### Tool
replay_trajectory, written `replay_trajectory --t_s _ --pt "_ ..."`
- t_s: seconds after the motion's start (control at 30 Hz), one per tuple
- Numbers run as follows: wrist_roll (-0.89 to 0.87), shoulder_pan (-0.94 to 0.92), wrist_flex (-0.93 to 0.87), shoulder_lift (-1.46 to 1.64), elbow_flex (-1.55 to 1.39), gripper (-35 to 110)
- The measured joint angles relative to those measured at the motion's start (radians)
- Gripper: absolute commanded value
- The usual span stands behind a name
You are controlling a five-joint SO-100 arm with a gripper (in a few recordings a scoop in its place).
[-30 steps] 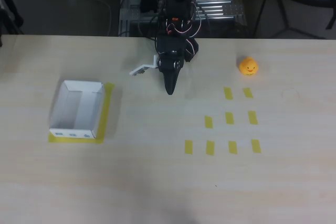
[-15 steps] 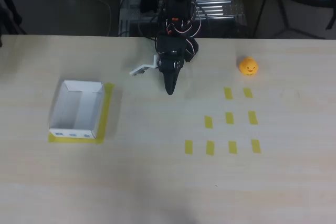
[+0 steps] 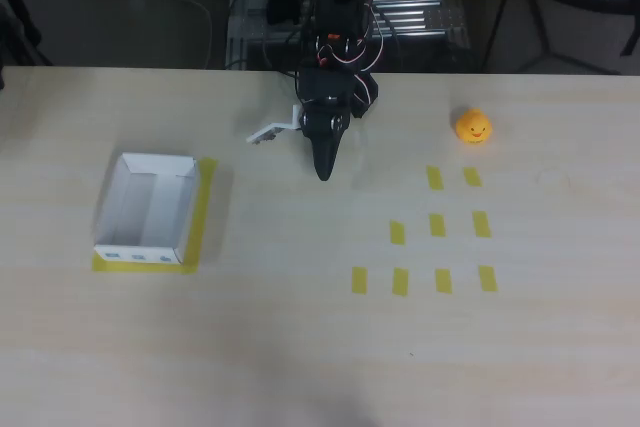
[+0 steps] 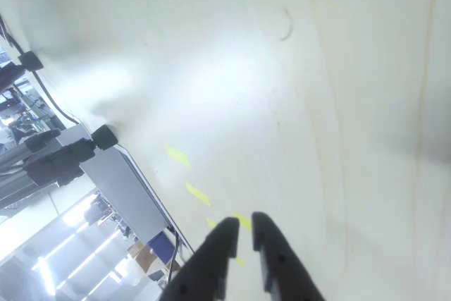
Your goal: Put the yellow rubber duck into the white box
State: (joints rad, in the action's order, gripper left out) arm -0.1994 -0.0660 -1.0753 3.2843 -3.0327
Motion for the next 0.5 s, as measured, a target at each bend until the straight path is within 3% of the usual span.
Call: replay_trajectory --t_s 0.5 --pt "0.078 0.018 0.087 -0.02 0.006 0"
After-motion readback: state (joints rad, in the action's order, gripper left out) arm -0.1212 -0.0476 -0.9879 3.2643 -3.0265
